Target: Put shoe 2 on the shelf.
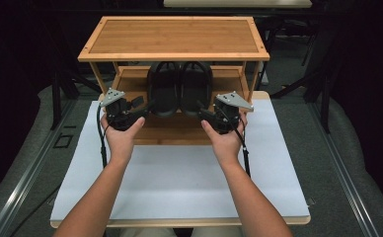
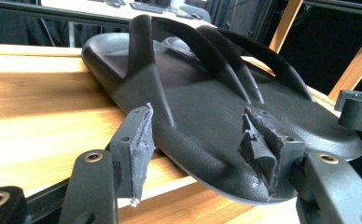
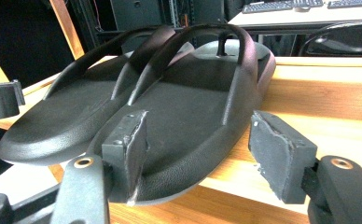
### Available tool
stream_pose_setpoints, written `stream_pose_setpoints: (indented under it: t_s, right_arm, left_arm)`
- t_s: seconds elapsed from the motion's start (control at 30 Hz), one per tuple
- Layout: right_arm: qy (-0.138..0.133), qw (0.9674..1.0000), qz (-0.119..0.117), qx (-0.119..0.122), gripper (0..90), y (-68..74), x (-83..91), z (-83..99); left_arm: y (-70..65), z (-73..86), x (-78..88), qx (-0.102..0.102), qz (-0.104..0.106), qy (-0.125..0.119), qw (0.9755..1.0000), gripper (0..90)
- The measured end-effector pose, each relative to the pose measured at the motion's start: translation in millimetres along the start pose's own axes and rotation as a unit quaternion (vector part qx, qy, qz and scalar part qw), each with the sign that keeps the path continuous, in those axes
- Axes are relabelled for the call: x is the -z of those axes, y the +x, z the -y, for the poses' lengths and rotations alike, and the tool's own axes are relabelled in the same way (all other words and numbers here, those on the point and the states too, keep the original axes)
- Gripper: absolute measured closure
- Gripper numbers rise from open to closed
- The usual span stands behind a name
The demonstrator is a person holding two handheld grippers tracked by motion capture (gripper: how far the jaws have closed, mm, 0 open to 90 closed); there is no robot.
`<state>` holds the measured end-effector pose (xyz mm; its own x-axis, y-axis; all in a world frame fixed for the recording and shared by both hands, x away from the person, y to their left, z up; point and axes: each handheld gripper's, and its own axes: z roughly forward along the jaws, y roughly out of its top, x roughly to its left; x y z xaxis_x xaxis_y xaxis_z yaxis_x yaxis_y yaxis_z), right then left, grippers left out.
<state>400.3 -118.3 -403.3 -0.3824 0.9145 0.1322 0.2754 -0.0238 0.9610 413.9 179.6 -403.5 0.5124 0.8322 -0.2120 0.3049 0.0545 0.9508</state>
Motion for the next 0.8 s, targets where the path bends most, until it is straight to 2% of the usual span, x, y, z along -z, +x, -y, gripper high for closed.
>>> stream_pose_setpoints:
  t_s: [0.33,0.57,0.8]
  right_arm:
    - [-0.003,0.9999,-0.002,0.011,36.8,-3.4,13.9,-2.2]
    - [-0.007,0.9998,-0.005,0.016,36.8,-6.1,28.0,-3.4]
    - [-0.006,0.9992,-0.001,0.039,36.8,-10.4,46.3,-2.6]
  left_arm:
    - [1.5,-3.6,17.4,-0.009,0.002,-0.008,0.9999,42.7]
    - [4.8,-7.2,30.4,-0.008,0.008,-0.015,0.9998,42.0]
    - [6.5,-9.3,52.2,-0.018,0.008,-0.028,0.9994,41.4]
